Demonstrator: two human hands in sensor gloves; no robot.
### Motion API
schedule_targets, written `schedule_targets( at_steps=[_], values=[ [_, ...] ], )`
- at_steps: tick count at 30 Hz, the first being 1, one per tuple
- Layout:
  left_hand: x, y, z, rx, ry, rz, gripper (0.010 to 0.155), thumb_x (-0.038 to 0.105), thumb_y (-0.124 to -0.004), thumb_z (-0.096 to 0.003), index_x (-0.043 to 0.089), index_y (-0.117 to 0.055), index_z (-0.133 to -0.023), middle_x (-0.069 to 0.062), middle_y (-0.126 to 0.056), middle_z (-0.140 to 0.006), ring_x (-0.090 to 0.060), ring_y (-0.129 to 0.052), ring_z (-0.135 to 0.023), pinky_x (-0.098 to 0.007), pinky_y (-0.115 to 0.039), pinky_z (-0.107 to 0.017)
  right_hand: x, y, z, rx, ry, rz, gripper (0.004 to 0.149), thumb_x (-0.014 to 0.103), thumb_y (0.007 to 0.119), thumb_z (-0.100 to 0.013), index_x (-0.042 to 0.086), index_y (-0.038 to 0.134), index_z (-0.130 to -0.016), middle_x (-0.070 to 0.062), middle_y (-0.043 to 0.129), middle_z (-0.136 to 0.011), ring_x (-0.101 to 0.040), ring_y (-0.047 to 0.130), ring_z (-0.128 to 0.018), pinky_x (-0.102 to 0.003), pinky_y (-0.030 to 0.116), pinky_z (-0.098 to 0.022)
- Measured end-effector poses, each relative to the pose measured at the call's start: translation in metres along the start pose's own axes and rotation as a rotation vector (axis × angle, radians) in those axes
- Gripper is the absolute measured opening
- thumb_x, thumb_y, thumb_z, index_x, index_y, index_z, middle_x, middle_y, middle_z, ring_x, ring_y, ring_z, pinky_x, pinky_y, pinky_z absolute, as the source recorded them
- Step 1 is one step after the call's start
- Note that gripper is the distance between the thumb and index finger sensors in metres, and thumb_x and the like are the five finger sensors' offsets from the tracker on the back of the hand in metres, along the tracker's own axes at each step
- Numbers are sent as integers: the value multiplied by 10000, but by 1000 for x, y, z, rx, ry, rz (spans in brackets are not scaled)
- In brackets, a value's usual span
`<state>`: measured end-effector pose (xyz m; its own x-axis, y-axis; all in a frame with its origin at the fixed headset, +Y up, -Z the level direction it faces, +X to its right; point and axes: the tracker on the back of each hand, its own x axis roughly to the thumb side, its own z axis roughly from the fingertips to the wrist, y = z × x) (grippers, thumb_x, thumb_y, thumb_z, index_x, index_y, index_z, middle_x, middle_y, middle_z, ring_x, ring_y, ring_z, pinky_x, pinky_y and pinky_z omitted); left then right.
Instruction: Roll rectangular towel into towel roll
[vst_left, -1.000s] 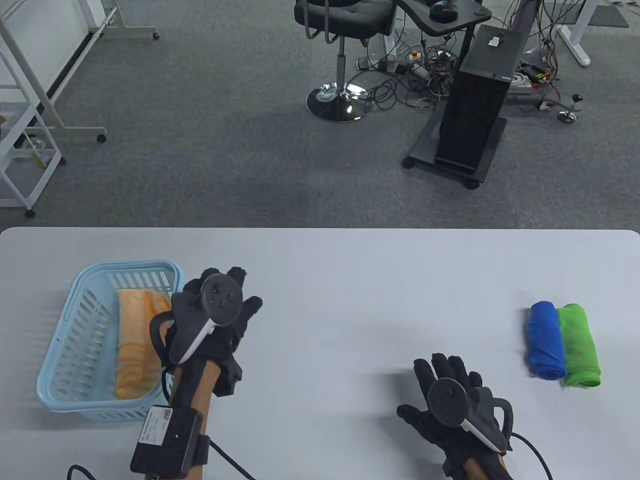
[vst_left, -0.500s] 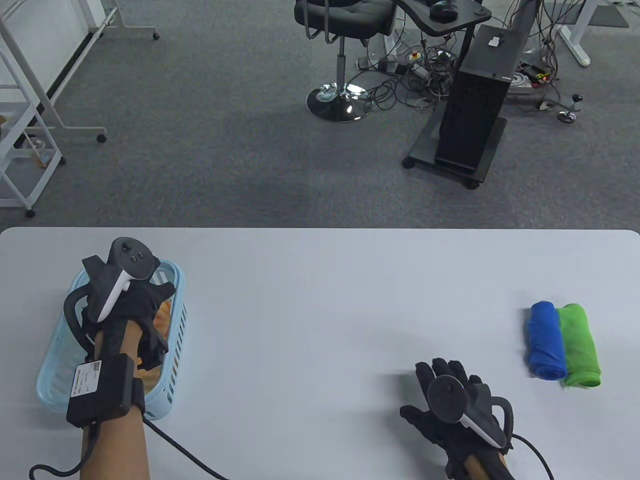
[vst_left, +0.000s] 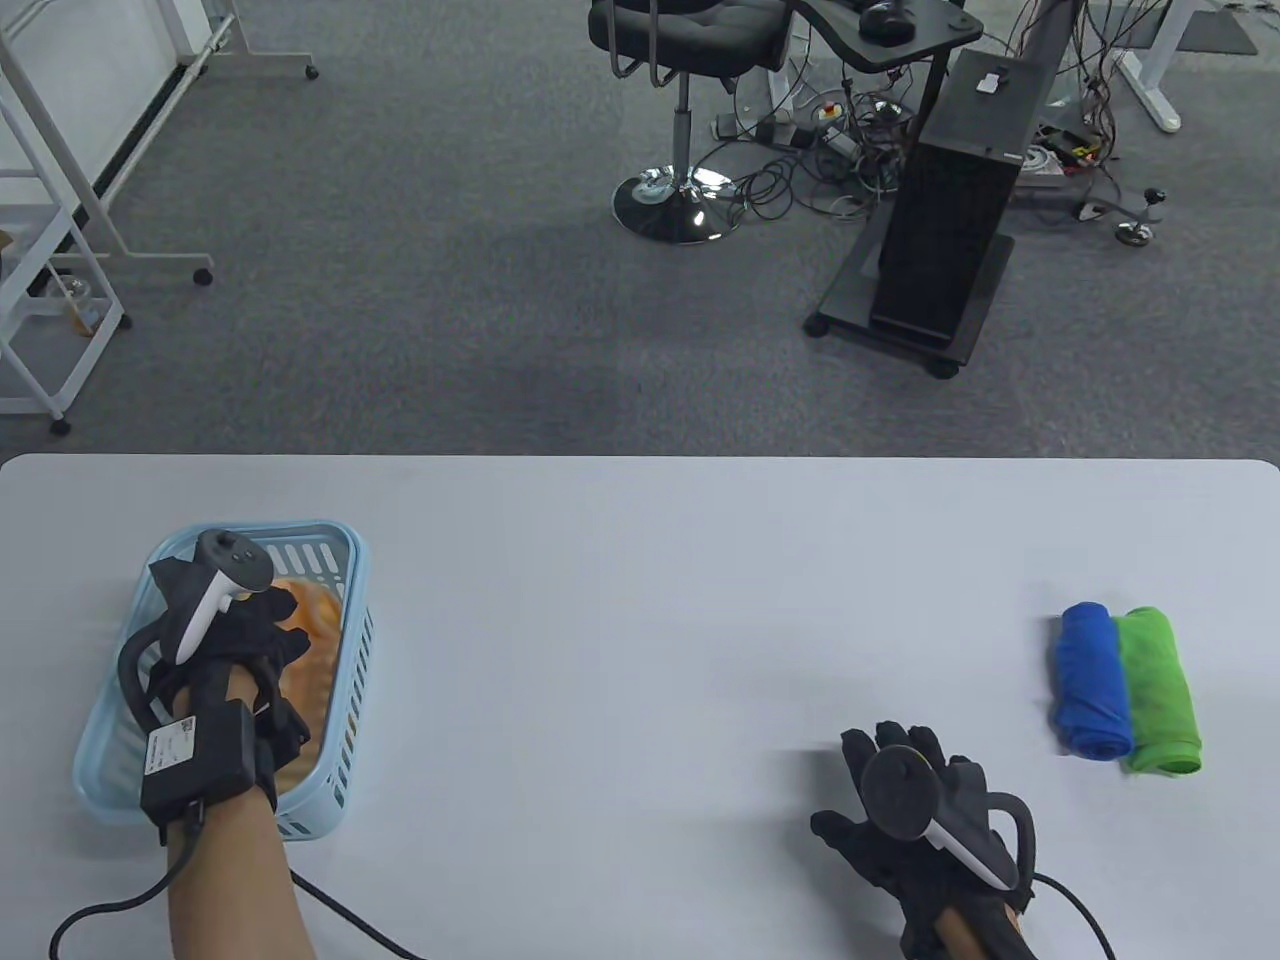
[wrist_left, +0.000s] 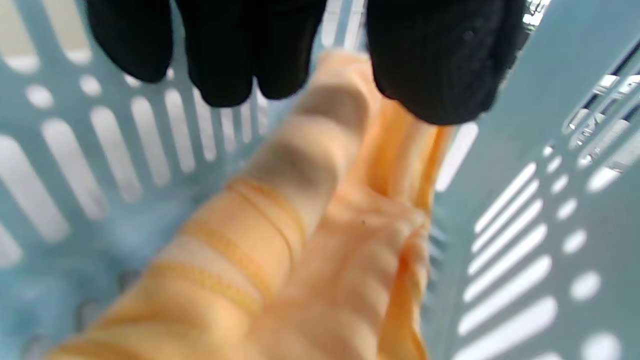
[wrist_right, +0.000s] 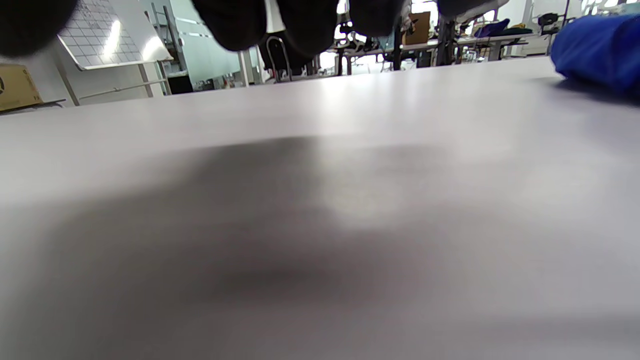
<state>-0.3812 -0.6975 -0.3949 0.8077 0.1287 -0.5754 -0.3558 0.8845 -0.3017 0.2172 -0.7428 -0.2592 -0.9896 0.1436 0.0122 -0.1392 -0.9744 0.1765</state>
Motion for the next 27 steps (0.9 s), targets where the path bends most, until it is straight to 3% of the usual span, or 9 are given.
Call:
schedule_targets(
  at_steps=[6,10,12,15,20,27],
  values=[
    [-5,-25,-19,-236,69,7,651,501,-815,-376,622,-623,-986,-263,-328,-1177,-496,-524,-1092,-652,-566,-727,-5,0,-1,13,27,0,919,668,693,-274,228,483,-1053,-138,402,-1086,-412,391,-1016,-691,380,-691],
    [-6,-33,-23,-300,93,9,615,440,-750,-430,476,-656,-1036,-212,-345,-1184,-437,-575,-1079,-603,-595,-724,-8,0,-2,2,35,-9,916,665,693,-273,224,492,-1050,-137,413,-1083,-410,400,-1014,-689,384,-689],
    [-4,-28,-20,-276,61,27,588,399,-743,-439,396,-715,-1027,-221,-397,-1170,-446,-627,-1045,-588,-626,-702,-9,0,-3,5,37,-10,914,665,692,-274,225,492,-1050,-137,410,-1084,-408,394,-1016,-690,382,-690],
    [-1,-13,-7,-160,17,51,578,371,-752,-429,305,-774,-1003,-272,-467,-1134,-494,-685,-979,-609,-643,-660,-9,1,-4,5,38,-14,914,664,693,-274,227,491,-1051,-136,407,-1085,-407,391,-1018,-690,377,-692],
    [11,14,26,-90,21,24,597,388,-747,-428,290,-763,-1017,-289,-454,-1137,-513,-670,-980,-630,-622,-661,-10,-2,-3,-6,35,-24,915,663,693,-274,227,486,-1052,-134,401,-1086,-406,387,-1019,-690,372,-694],
    [32,64,87,109,-9,17,600,400,-751,-426,295,-783,-1016,-280,-463,-1146,-516,-662,-989,-650,-607,-659,-9,-6,-1,-20,19,-51,914,660,692,-277,226,482,-1054,-132,396,-1088,-404,382,-1020,-690,367,-695]
  ],
)
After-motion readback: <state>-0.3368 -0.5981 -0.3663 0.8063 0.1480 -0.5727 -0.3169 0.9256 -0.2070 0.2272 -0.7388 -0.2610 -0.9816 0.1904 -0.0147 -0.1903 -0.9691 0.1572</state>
